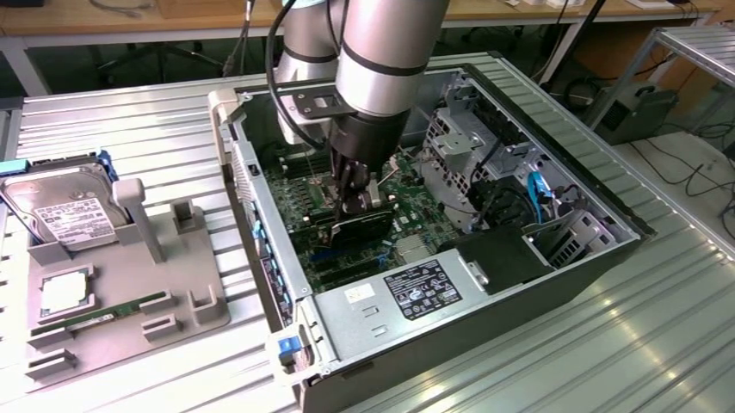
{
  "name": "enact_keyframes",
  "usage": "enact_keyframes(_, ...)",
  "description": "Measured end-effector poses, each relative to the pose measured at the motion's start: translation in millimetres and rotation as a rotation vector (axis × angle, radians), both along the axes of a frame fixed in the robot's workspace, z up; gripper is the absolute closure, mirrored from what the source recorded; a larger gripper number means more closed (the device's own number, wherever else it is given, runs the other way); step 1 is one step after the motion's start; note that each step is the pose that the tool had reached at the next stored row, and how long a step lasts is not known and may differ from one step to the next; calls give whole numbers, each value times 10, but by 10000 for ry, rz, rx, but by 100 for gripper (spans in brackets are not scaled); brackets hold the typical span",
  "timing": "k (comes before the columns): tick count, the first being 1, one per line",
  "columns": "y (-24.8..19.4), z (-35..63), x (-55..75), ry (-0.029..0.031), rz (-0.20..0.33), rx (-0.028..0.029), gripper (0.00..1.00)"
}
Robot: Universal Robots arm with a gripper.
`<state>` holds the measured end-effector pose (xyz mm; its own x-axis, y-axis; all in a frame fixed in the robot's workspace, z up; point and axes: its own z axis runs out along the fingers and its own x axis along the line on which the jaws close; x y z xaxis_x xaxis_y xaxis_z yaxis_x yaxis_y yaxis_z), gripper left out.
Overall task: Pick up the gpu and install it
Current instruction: 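Press down on the gpu until it lock into place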
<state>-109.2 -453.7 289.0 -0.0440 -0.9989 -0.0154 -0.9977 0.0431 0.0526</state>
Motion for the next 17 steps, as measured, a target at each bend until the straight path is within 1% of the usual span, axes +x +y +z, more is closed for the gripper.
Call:
enact_keyframes(1,3,-2,0,-1,0,2,89)
enact_keyframes(3,19,-29,-6,-114,0,0,89)
enact_keyframes(4,24,-42,-12,-152,-1,0,89)
enact_keyframes(5,26,-52,-19,-176,0,0,89)
enact_keyframes(6,28,-72,-37,-220,0,0,89)
enact_keyframes(8,28,-114,-69,-287,0,-1,89)
enact_keyframes(11,27,-151,-86,-320,1,-12,89)
enact_keyframes(12,29,-167,-89,-334,1,-1,89)
enact_keyframes(14,21,-199,-97,-340,3,-10,89)
enact_keyframes(16,23,-193,-97,-345,1,0,89)
enact_keyframes(17,25,-143,-97,-357,0,24,89)
